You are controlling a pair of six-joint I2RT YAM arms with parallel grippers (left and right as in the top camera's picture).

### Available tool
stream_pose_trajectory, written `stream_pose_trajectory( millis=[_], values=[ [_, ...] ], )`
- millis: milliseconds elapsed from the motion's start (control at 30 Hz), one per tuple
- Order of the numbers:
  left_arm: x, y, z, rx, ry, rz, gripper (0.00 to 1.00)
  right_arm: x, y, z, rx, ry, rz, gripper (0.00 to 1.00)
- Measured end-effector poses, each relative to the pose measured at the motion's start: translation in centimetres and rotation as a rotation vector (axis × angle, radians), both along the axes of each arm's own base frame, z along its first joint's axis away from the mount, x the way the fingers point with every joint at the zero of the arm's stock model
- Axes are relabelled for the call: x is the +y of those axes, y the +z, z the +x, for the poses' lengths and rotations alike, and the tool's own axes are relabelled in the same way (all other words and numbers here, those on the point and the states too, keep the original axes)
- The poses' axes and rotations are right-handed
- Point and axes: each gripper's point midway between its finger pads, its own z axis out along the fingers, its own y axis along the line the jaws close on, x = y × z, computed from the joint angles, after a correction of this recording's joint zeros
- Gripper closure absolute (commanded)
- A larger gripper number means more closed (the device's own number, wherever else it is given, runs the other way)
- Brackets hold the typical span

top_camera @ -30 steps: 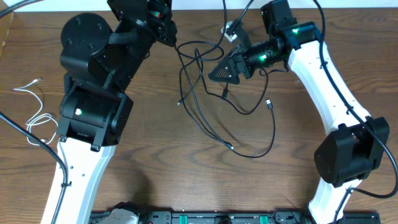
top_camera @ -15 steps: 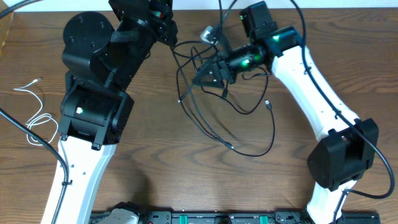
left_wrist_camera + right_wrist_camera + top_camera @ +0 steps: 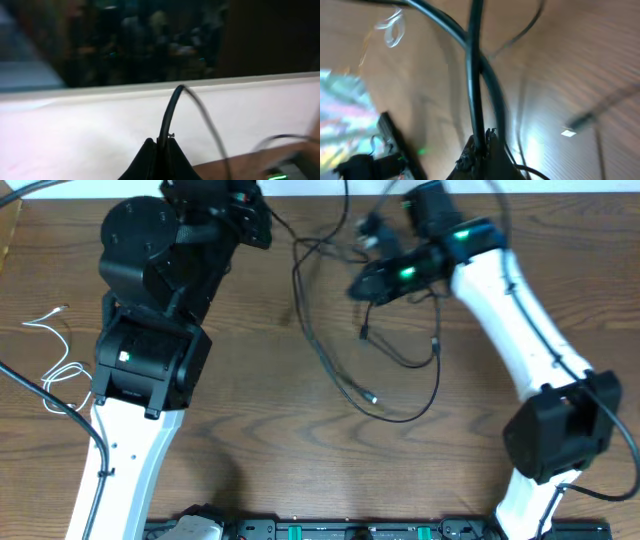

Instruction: Untangle cables

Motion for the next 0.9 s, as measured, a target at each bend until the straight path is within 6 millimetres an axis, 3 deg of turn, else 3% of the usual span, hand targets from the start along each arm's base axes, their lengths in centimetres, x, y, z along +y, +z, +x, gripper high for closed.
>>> stream_pose_trajectory(
  millis=[167, 367, 567, 900],
  values=[
    [4.8, -1.3, 1.1, 0.05, 0.202, 0.012, 0.92, -9.2, 2.2, 1.8, -0.01, -0.209, -0.031, 0.99],
    [10.5, -3.6, 1.8, 0.134, 0.41, 0.037, 0.93, -18.9, 4.9, 1.4, -0.029, -0.428, -0.048, 0.99],
    [14.2, -6.3, 2.4, 0.225, 0.519, 0.063, 0.92, -24.5, 4.7, 1.2, -0.013, -0.558, -0.063, 0.99],
    [16.6, -8.4, 3.2, 0.289, 0.584, 0.078, 0.92, -33.5, 4.0, -0.6, 0.027, -0.783, -0.112, 0.99]
  ],
)
